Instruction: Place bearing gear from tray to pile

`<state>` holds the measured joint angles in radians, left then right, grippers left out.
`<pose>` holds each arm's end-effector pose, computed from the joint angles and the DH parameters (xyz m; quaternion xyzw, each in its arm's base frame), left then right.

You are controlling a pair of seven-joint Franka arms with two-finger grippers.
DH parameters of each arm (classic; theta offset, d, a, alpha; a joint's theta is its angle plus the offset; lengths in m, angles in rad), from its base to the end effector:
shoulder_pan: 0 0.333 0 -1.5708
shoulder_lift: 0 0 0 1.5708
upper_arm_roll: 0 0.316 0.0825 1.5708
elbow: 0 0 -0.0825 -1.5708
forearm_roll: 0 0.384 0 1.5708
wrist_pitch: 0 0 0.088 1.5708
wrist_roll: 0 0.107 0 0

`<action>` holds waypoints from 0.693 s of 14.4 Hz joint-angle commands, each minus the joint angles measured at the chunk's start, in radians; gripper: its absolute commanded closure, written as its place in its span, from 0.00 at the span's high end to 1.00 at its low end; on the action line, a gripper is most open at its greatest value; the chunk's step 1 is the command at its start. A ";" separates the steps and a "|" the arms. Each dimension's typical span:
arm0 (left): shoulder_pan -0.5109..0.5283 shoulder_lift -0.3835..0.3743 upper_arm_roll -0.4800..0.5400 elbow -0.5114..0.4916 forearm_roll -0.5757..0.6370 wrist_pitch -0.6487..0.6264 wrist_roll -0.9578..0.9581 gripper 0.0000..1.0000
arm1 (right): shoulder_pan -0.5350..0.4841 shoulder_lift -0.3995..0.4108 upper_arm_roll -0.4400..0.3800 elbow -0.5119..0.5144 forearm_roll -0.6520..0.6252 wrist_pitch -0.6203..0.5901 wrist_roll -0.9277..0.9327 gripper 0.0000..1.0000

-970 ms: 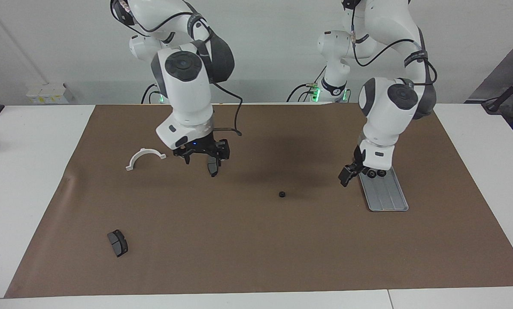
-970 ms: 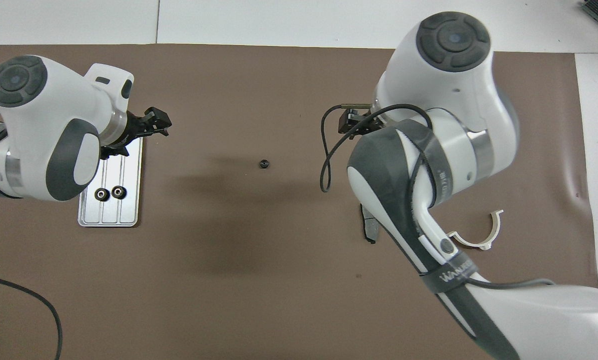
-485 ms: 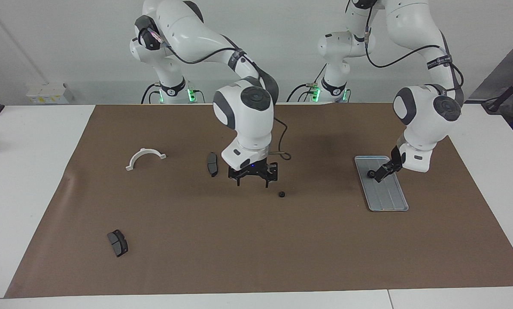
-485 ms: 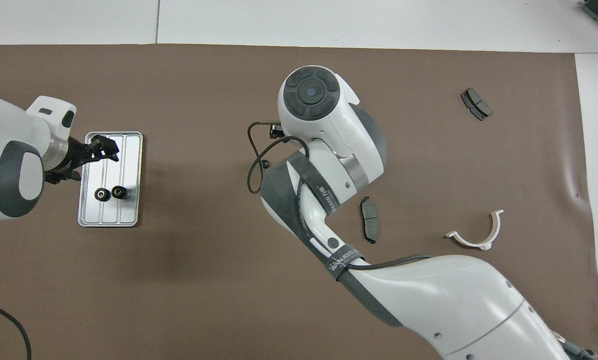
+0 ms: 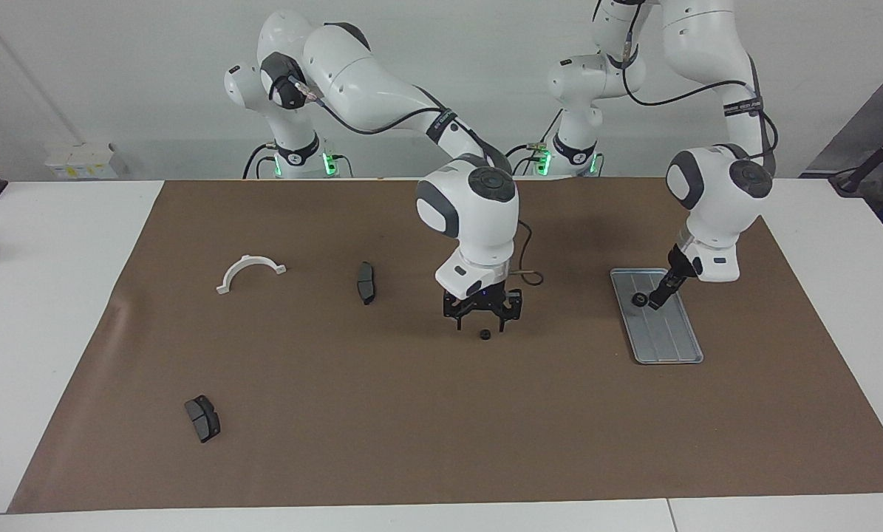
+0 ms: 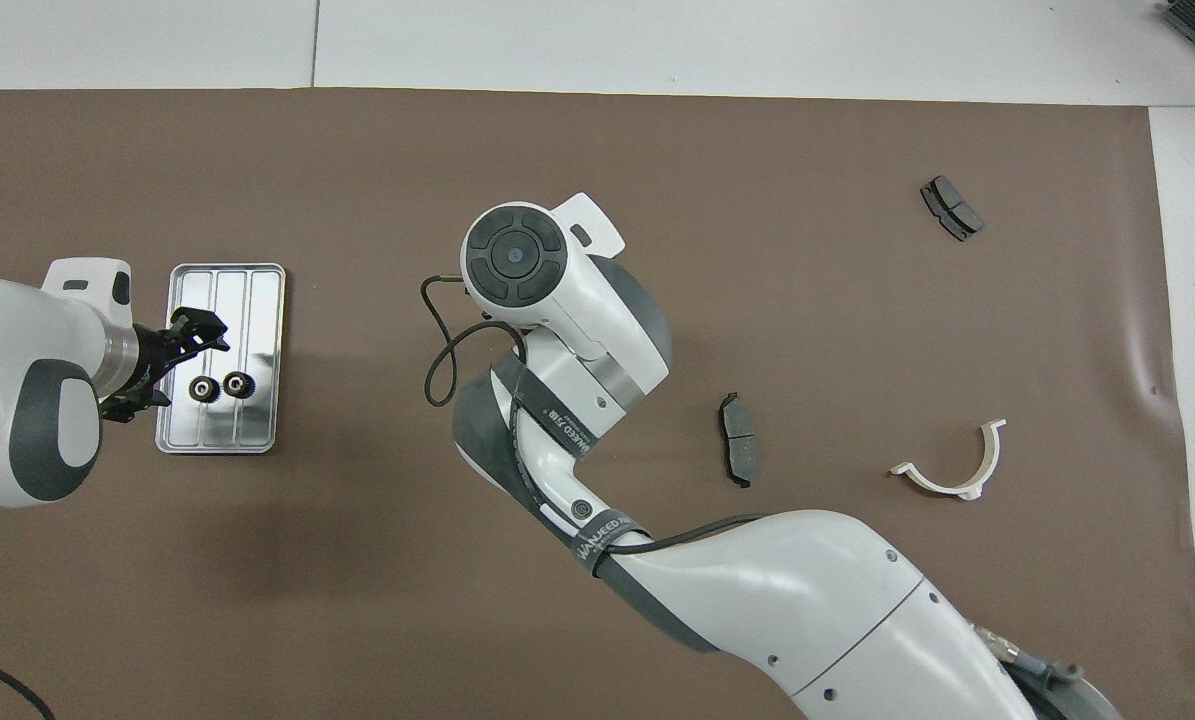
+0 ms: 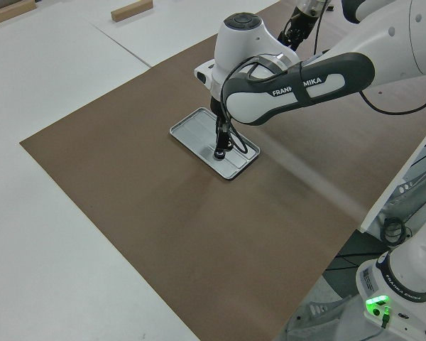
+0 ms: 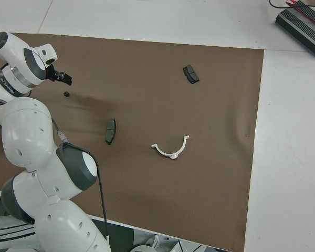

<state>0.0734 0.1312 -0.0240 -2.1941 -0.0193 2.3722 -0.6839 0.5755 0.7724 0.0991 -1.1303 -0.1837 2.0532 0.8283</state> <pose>0.5517 0.0272 0.3299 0.9307 0.3648 0.0197 0.0153 0.6241 0.4560 0.3640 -0.9941 0.0569 -0.0908 0.0150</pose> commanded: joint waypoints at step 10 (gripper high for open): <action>0.031 -0.031 -0.004 -0.095 0.002 0.015 -0.146 0.52 | 0.012 0.004 0.004 -0.196 -0.065 0.225 -0.066 0.81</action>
<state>0.0833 0.1281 -0.0203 -2.2497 -0.0202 2.3795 -0.8140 0.6040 0.7876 0.0958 -1.2677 -0.2266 2.2235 0.7850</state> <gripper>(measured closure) 0.357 0.185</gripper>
